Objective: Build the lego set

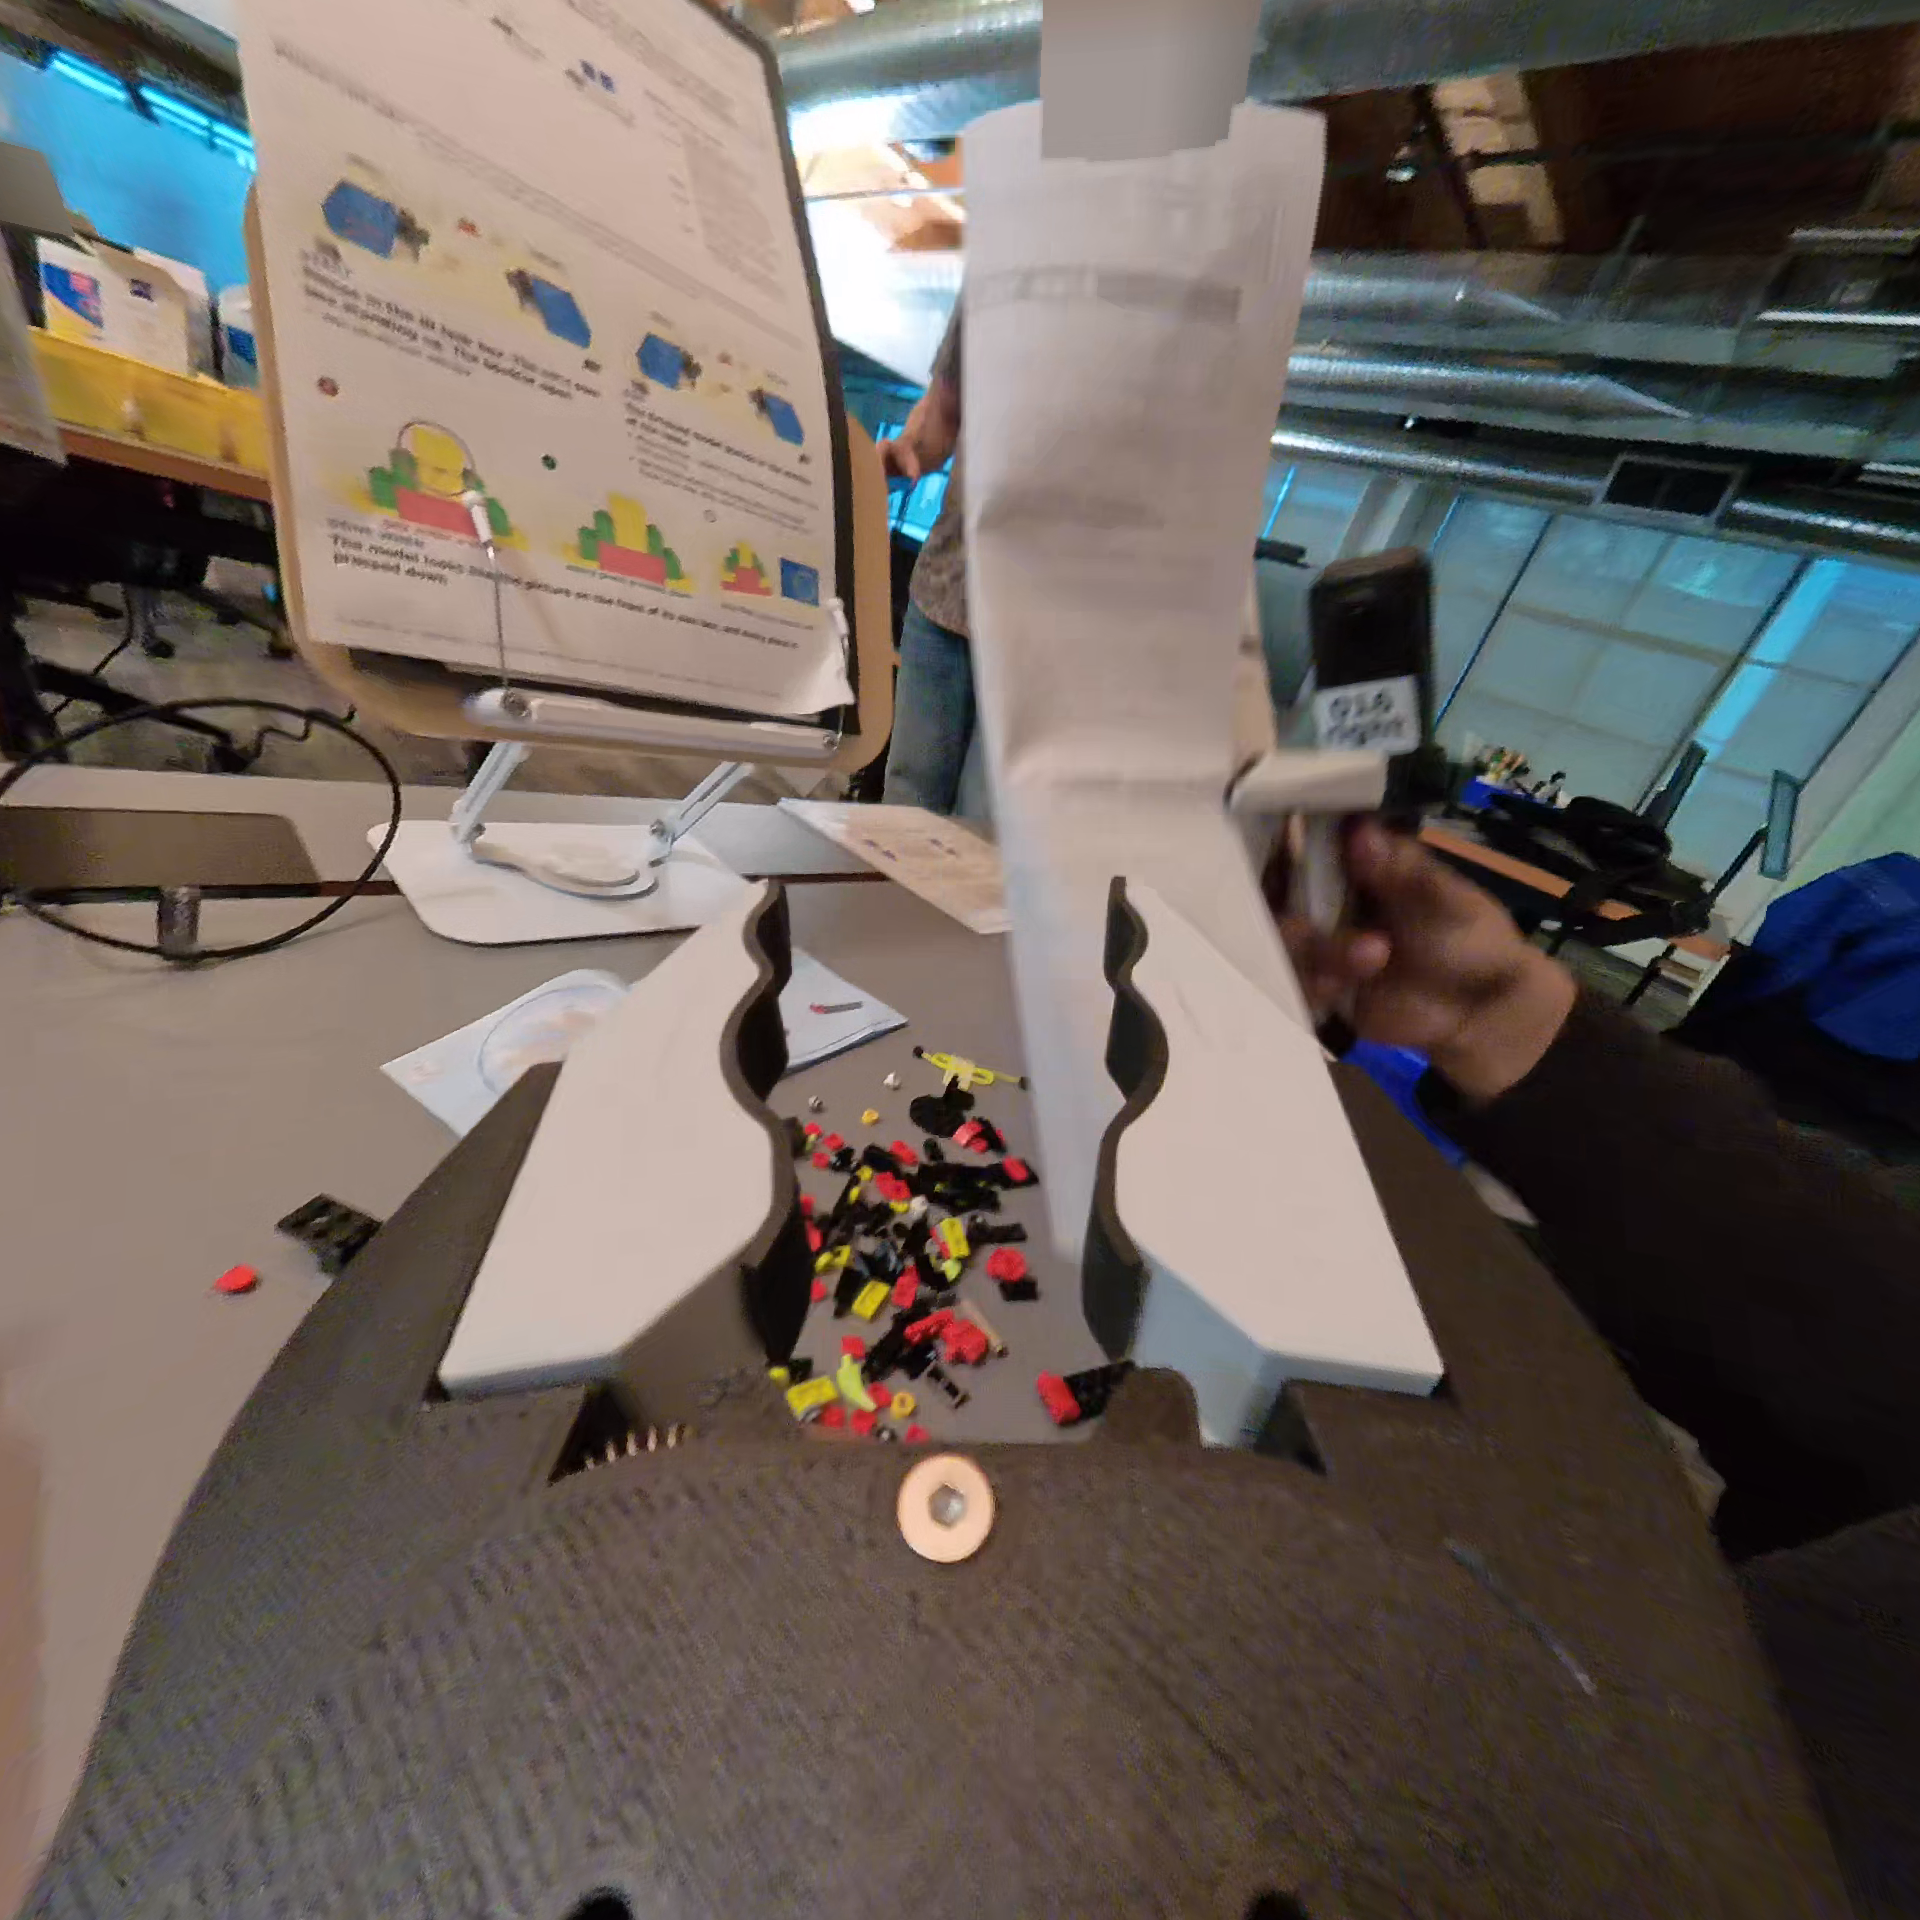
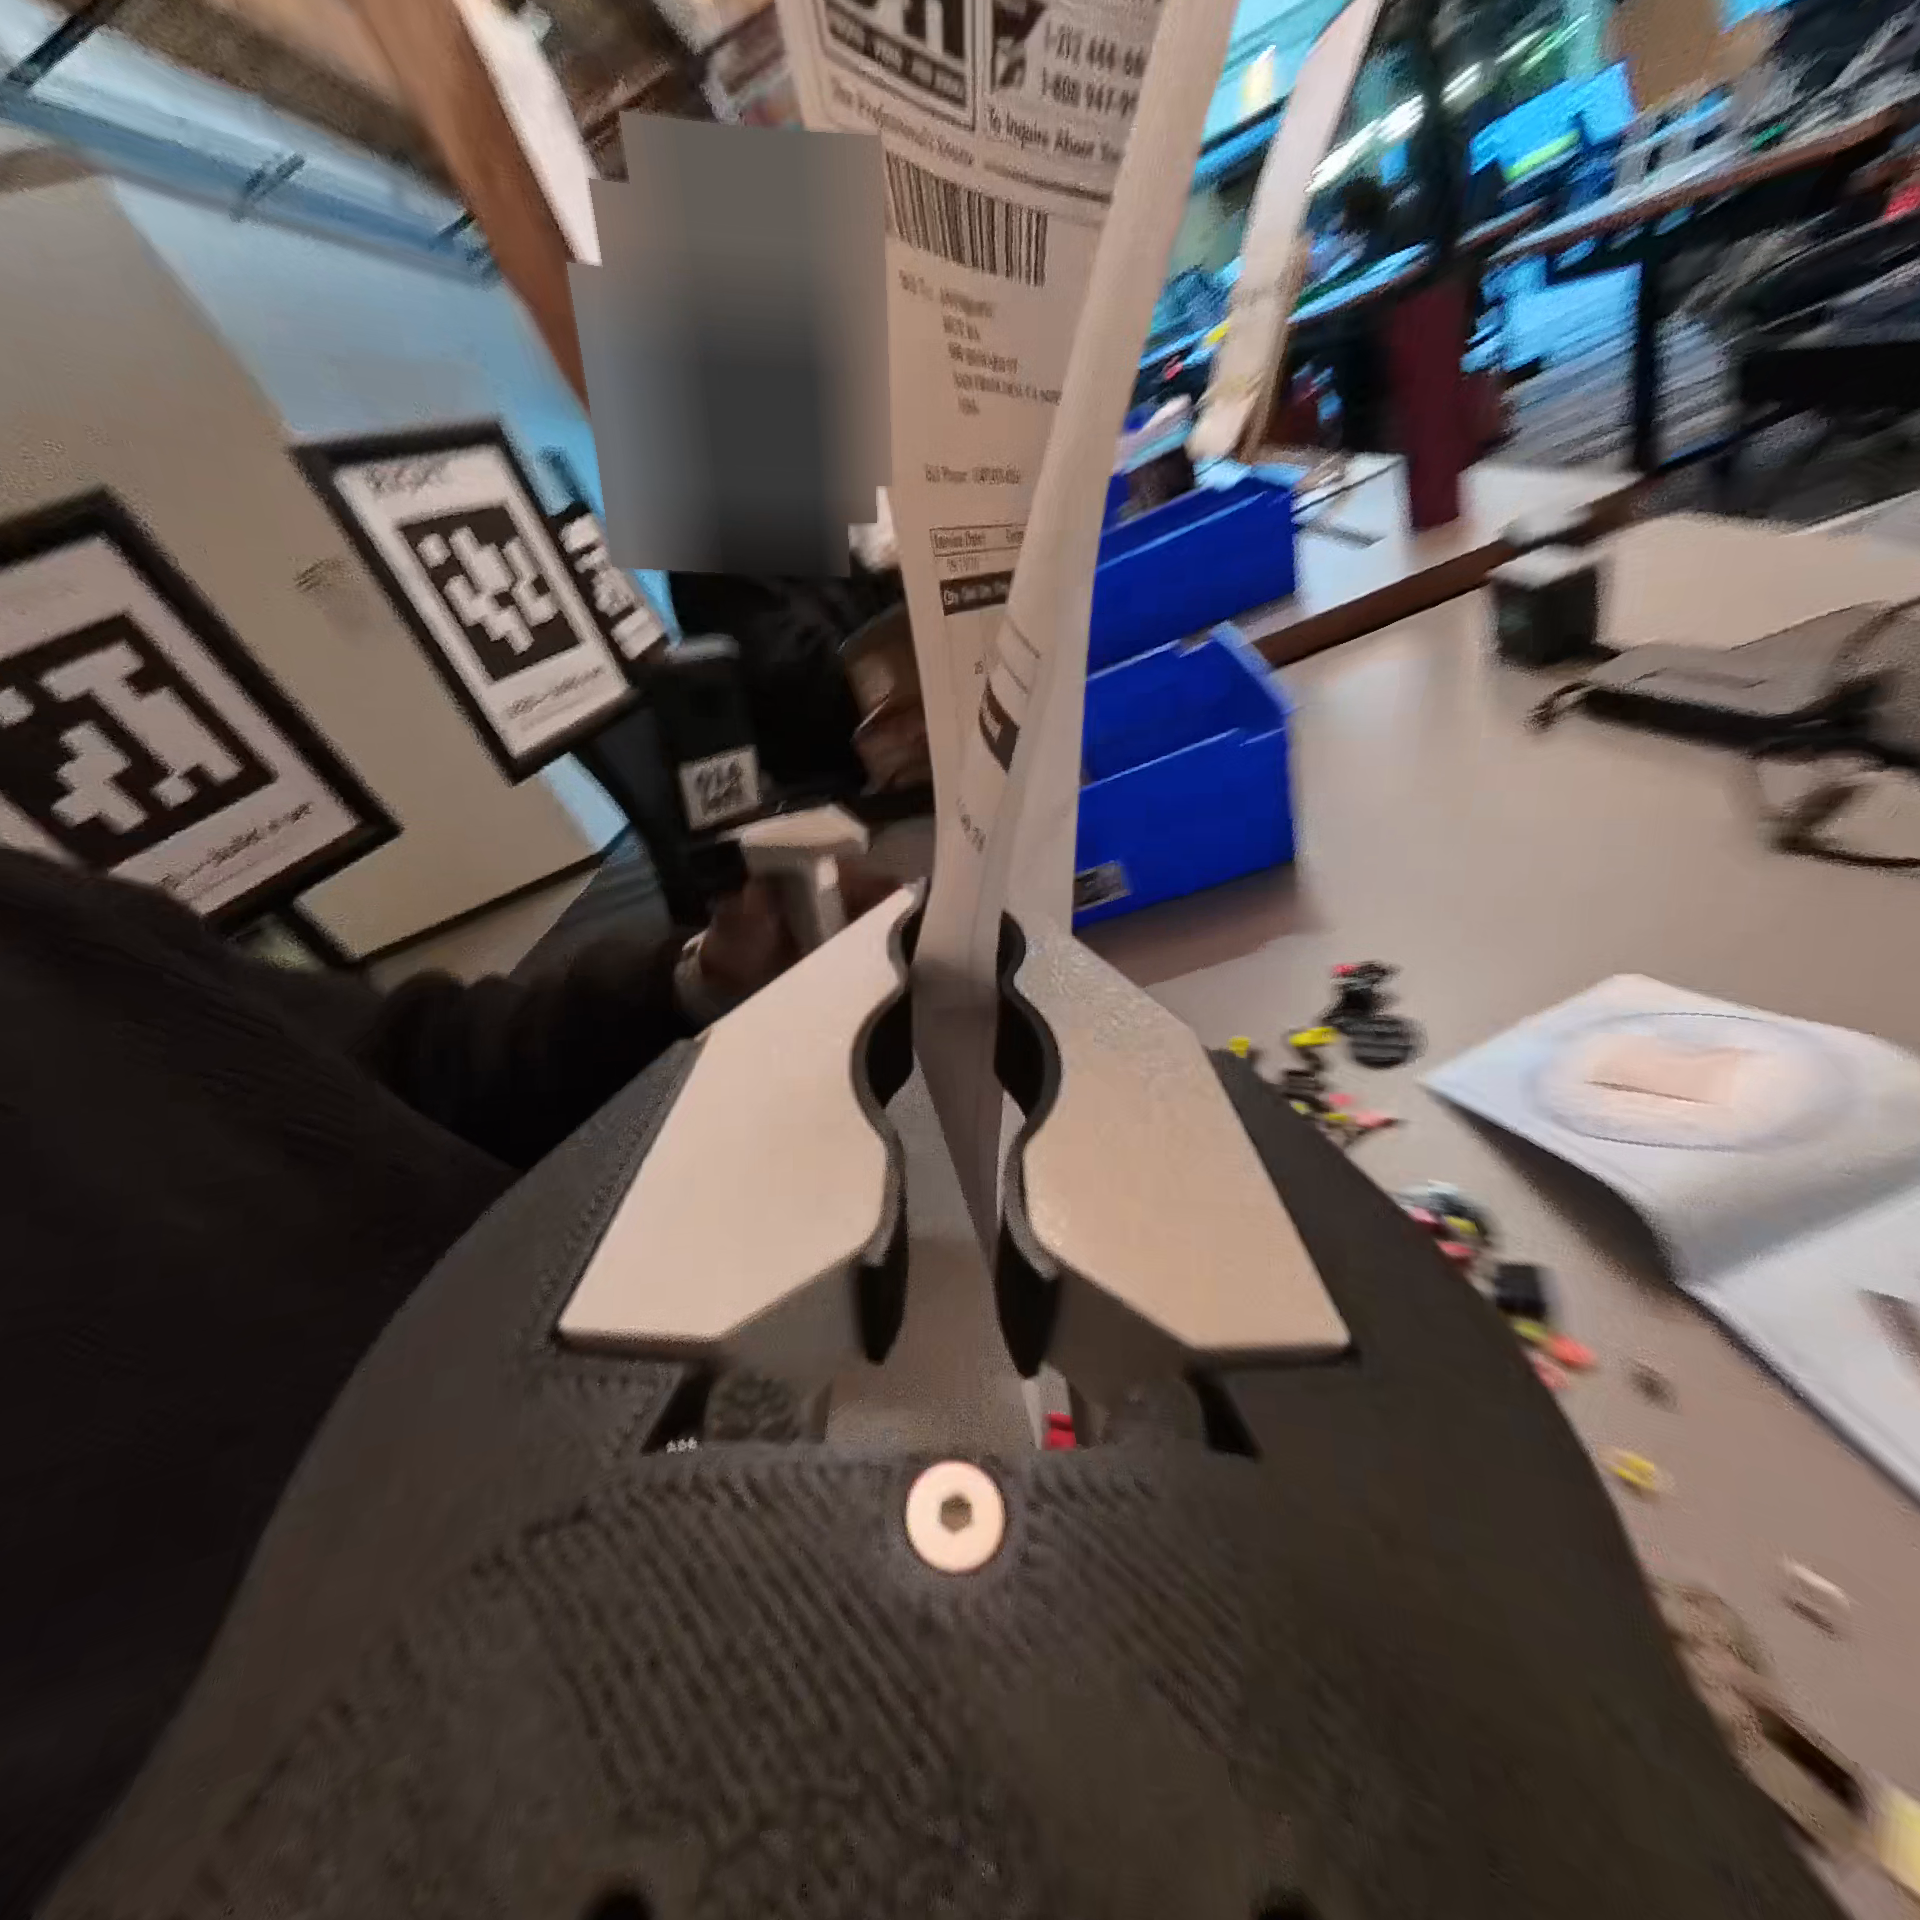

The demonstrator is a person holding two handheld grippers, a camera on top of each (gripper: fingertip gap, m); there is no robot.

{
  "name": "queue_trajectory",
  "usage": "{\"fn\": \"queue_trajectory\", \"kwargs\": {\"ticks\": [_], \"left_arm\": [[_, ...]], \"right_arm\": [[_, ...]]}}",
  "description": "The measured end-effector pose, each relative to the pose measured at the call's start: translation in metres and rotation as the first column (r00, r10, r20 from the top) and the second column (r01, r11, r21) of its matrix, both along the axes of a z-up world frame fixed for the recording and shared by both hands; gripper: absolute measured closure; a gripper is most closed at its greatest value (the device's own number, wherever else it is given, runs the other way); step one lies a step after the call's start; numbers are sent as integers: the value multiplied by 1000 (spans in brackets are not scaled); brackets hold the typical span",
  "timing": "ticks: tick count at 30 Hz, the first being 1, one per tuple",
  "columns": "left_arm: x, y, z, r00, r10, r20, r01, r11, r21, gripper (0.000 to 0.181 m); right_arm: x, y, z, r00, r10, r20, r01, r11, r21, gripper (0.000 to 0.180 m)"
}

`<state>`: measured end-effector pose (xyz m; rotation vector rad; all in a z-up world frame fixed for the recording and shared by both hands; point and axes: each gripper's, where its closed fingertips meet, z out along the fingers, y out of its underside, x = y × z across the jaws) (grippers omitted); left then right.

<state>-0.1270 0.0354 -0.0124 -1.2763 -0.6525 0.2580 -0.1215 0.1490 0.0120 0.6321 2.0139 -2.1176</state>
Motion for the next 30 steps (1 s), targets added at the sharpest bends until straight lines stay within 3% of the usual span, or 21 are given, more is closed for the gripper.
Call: {"fn": "queue_trajectory", "kwargs": {"ticks": [4, 8, 10, 14, 19, 24, 27, 30], "left_arm": [[-8, -4, -26, 999, 18, 31, -16, 998, -60, 123], [-17, -2, -41, 997, 1, 71, 5, 997, -76, 123], [-20, 4, -45, 995, -22, 93, 29, 997, -72, 123], [-25, 19, -52, 993, -57, 105, 67, 993, -94, 123], [-29, 33, -64, 992, -81, 101, 95, 984, -152, 123], [-38, 42, -76, 985, -104, 141, 125, 980, -156, 123], [-42, 44, -84, 979, -111, 171, 138, 978, -159, 122], [-44, 41, -86, 977, -108, 185, 138, 978, -156, 122]], "right_arm": [[-50, 112, 41, 965, -260, -11, 260, 965, -32, 173], [-121, 252, 63, 853, -519, 62, 521, 853, -37, 173], [-163, 318, 52, 776, -616, 133, 621, 784, 4, 173], [-238, 416, -12, 591, -715, 373, 730, 671, 131, 173], [-296, 459, -94, 405, -705, 582, 765, 610, 207, 173], [-331, 439, -154, 366, -608, 705, 712, 670, 209, 172], [-343, 438, -181, 328, -634, 701, 698, 662, 272, 172], [-350, 452, -190, 285, -678, 678, 722, 617, 314, 153]]}}
